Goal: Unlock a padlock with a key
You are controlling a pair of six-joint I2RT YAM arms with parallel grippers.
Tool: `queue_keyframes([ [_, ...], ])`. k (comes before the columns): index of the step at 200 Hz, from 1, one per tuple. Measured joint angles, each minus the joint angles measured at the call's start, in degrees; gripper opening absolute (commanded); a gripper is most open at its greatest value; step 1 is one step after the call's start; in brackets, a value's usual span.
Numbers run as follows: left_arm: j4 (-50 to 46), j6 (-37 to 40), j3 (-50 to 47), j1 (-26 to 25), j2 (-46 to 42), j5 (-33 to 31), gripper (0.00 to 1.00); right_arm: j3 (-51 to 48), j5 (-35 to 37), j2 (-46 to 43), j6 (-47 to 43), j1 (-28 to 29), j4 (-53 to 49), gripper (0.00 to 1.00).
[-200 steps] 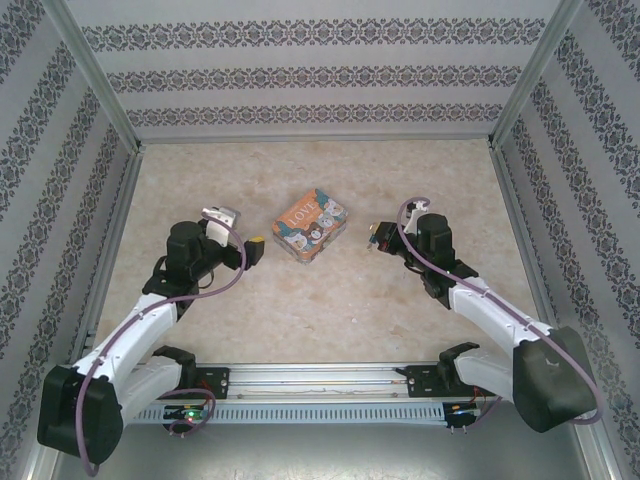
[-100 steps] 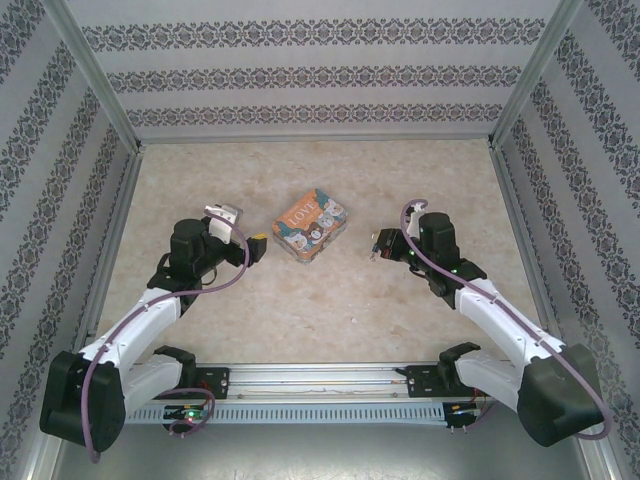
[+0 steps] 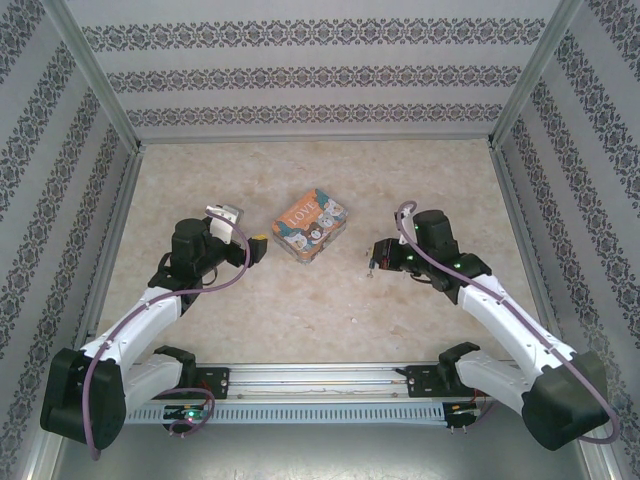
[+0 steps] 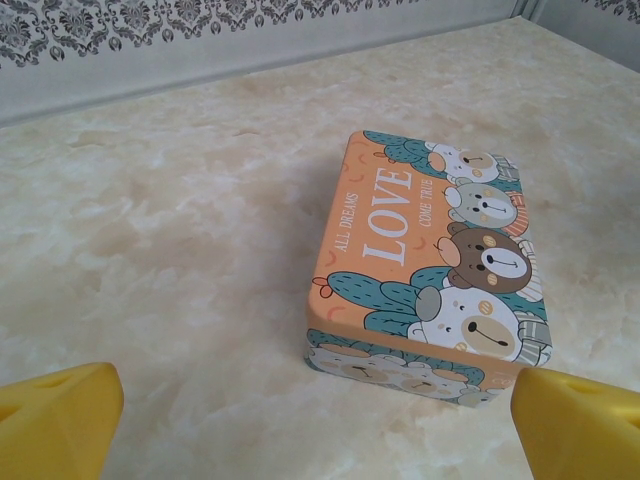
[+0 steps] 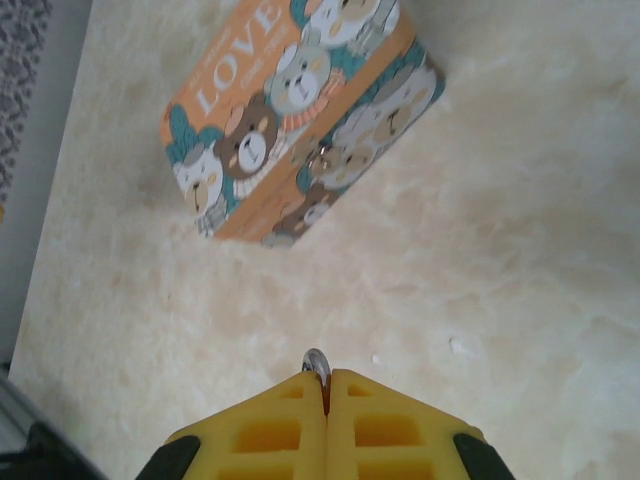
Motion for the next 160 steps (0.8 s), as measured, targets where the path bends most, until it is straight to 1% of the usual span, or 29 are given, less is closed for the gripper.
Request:
queue_keyframes([
  [63, 0.0, 0.0, 0.0, 0.0, 0.0, 0.0, 0.99, 1.2, -1.5, 3.2, -0.2, 3.8, -5.3, 0.0],
  [127, 0.0, 0.2, 0.0, 0.0, 0.0, 0.2, 0.99, 1.4, -2.3, 9.1, -0.1, 5.6, -5.5, 0.0],
  [160, 0.0, 0.2, 0.0, 0.0, 0.0, 0.3, 0.99, 1.5, -3.0, 12.3, 0.1, 5.7, -5.3, 0.0],
])
